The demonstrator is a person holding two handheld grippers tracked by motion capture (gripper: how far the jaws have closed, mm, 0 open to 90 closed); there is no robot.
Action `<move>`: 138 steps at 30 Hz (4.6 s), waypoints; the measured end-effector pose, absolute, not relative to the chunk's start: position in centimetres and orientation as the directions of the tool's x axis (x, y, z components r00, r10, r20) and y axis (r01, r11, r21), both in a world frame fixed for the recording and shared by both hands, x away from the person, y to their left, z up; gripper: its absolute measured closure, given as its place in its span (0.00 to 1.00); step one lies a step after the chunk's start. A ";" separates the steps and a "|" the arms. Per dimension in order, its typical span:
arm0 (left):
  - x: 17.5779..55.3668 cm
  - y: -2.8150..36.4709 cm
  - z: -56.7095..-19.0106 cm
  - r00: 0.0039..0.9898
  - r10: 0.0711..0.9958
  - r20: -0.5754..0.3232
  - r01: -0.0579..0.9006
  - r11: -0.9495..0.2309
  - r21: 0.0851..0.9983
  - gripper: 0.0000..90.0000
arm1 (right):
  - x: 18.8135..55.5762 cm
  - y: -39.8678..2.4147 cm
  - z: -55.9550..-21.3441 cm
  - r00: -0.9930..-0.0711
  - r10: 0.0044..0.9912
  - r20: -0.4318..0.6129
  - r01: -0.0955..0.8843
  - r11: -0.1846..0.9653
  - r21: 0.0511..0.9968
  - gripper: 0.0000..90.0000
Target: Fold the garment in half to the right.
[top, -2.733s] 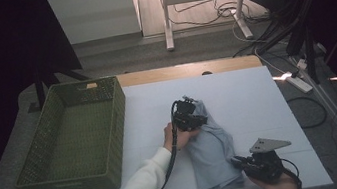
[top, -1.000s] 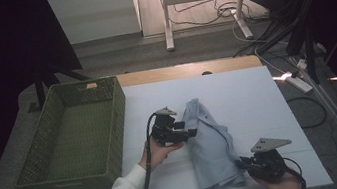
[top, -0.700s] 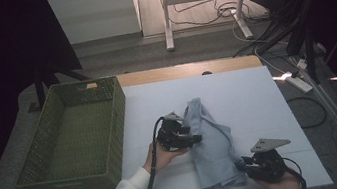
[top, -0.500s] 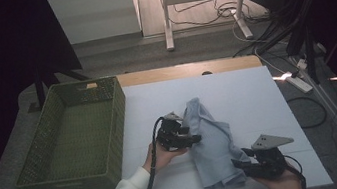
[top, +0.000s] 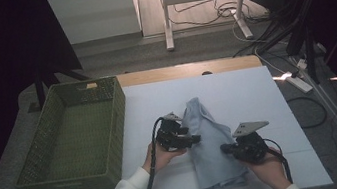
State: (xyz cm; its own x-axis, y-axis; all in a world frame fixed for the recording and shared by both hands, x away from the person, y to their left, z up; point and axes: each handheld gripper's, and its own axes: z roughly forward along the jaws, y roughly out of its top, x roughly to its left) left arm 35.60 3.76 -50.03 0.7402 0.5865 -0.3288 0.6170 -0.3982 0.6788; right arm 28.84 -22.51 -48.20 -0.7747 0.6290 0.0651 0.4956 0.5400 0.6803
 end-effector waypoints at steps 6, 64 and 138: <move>35.2 4.4 -49.7 0.739 0.594 -0.319 0.612 -0.392 0.687 0.37 | 28.3 -21.2 -50.3 -0.799 0.593 0.097 0.510 0.584 0.631 1.00; 34.1 8.8 -49.5 0.708 0.628 -0.323 0.624 -0.343 0.702 0.36 | 37.7 -16.4 -46.8 -0.798 0.595 0.094 0.443 0.474 0.761 0.99; 34.4 9.8 -49.4 0.694 0.637 -0.336 0.632 -0.314 0.709 0.36 | 46.1 -13.9 -51.5 -0.639 0.756 0.139 0.606 0.385 0.696 0.99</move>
